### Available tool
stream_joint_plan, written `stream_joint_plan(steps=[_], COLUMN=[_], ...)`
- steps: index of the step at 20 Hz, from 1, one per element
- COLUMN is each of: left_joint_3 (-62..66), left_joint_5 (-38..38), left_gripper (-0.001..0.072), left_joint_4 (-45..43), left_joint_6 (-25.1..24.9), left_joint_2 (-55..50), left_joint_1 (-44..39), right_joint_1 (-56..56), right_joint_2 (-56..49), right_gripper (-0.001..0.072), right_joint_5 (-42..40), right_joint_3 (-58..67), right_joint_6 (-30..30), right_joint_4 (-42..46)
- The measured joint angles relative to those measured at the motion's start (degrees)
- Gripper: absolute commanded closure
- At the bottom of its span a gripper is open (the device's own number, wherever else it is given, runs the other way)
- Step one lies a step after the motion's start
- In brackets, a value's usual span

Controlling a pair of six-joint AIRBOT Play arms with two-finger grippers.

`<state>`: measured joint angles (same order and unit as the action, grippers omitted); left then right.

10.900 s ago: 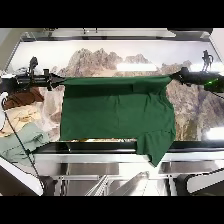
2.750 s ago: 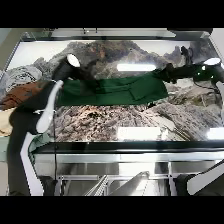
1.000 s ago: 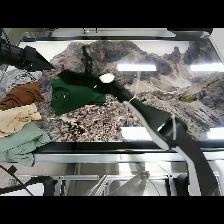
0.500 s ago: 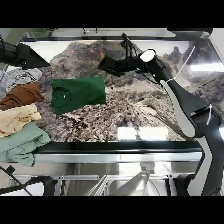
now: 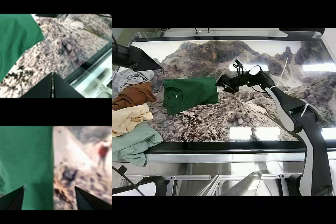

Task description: Fold the shirts.

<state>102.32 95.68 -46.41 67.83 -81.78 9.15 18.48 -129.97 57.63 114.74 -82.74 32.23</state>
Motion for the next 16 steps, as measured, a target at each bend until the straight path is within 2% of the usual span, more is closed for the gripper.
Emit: stream_joint_plan(steps=[5, 6, 7, 8, 9, 10, 11, 16], left_joint_3=[0.0, 0.0, 0.0, 0.0, 0.0, 0.0, 0.0, 0.0], left_joint_5=[0.1, 0.1, 0.1, 0.1, 0.1, 0.1, 0.1, 0.4], left_gripper=[0.0692, 0.0693, 0.0693, 0.0692, 0.0693, 0.0692, 0.0693, 0.0692], left_joint_4=[0.0, 0.0, 0.0, 0.0, 0.0, 0.0, 0.0, -0.2], left_joint_6=[-0.7, -0.8, -0.9, -0.9, -0.9, -0.9, -0.9, -0.9], left_joint_2=[0.0, 0.0, 0.0, 0.0, 0.0, 0.0, 0.0, 0.0], left_joint_1=[0.0, 0.0, 0.0, 0.0, 0.0, 0.0, 0.0, 0.0], right_joint_1=[3.1, 3.7, 4.4, 4.9, 5.6, 6.2, 6.8, 7.8], right_joint_2=[-1.1, -1.2, -1.3, -1.4, -1.5, -1.5, -1.5, 0.0], right_gripper=[0.0013, 0.0049, 0.0184, 0.0258, 0.039, 0.0567, 0.0692, 0.0693], right_joint_5=[-1.4, -1.6, -1.9, -2.1, -2.6, -3.5, -4.8, -8.9], right_joint_3=[0.0, 0.0, 0.0, 0.0, -0.1, -0.1, -0.1, 1.2], right_joint_6=[0.0, 0.0, 0.0, 0.1, 0.3, 0.8, 1.5, 4.8], right_joint_4=[-2.8, -3.4, -3.8, -3.9, -4.2, -5.2, -6.6, -11.3])
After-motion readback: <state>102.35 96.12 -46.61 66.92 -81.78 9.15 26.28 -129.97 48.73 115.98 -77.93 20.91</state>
